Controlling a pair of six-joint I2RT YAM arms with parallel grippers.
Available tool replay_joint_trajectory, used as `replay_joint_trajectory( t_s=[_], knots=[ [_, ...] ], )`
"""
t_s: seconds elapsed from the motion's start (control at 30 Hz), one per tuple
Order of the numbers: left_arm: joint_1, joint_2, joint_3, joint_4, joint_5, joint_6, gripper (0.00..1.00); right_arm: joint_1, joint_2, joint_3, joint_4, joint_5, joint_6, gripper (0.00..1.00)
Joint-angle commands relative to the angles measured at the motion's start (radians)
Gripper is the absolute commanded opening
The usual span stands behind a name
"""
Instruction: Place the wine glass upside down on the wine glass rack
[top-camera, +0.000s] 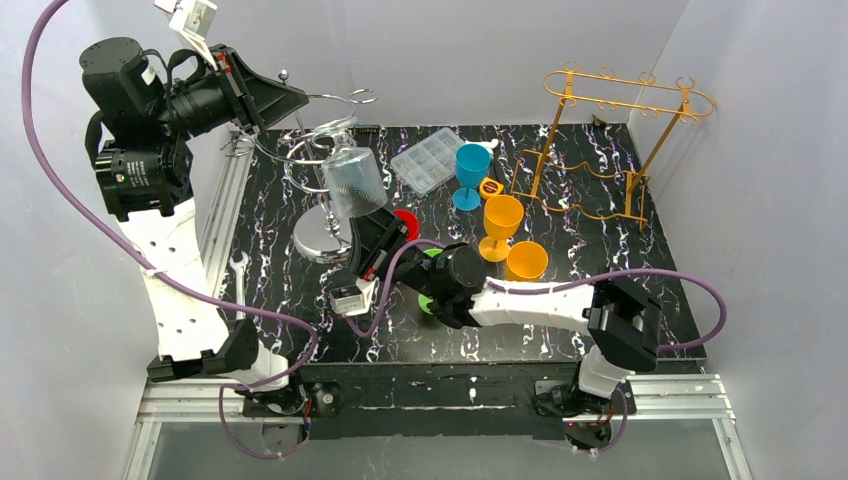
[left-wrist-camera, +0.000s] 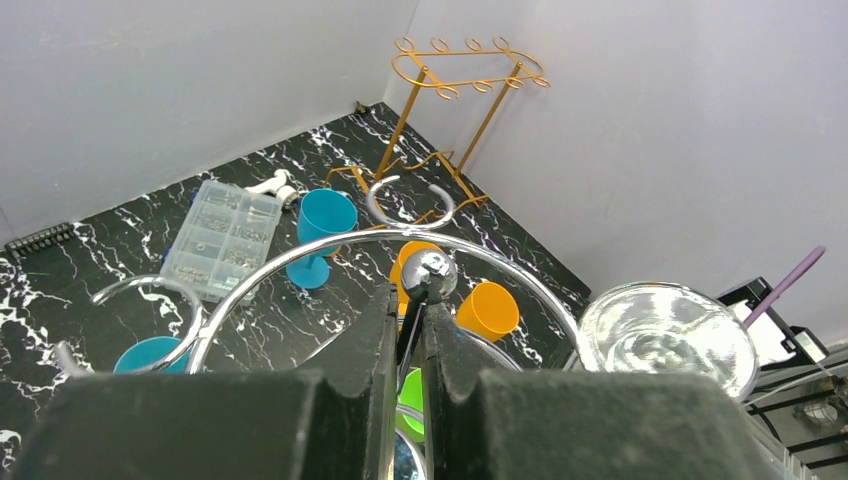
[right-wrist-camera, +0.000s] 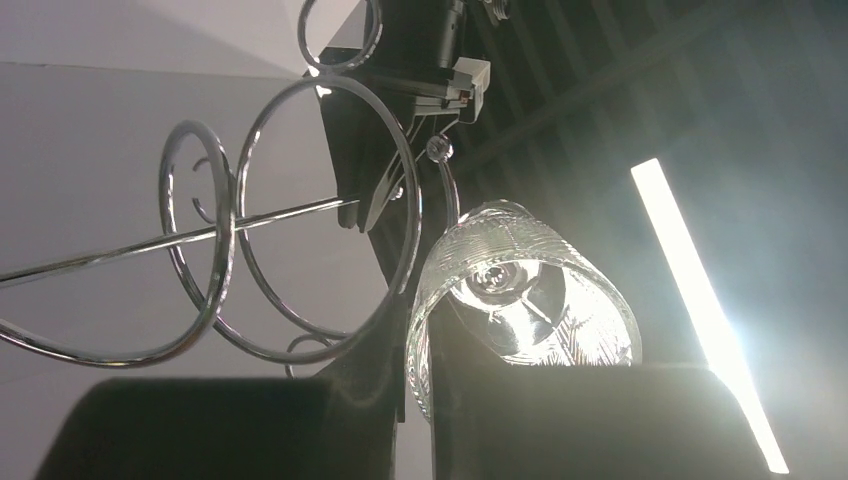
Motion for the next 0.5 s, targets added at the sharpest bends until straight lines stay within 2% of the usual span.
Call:
replay_joint_trajectory(
  t_s=[0.0, 0.17, 0.3, 0.37, 0.47],
  knots=[
    [0.002, -0.052, 0.028, 0.15, -0.01, -0.118, 0.0, 0.011, 0.063, 0.04, -0.043, 0.029, -0.088, 0.05],
    [0.002, -0.073, -0.001, 0.15, -0.043, -0.114, 0.0, 0.012, 0.1, 0.08, -0.053, 0.039, -0.1, 0.18],
    [0.003, -0.074, 0.0, 0.145, -0.059, -0.116, 0.0, 0.012, 0.117, 0.1, -0.046, 0.045, -0.09, 0.2],
    [0.003, -0.074, 0.002, 0.142, -0.068, -0.114, 0.0, 0.013, 0.122, 0.094, -0.04, 0.052, -0.082, 0.29],
    [0.002, -0.069, 0.002, 0.142, -0.079, -0.114, 0.0, 0.013, 0.131, 0.074, -0.024, 0.071, -0.059, 0.35]
  ],
)
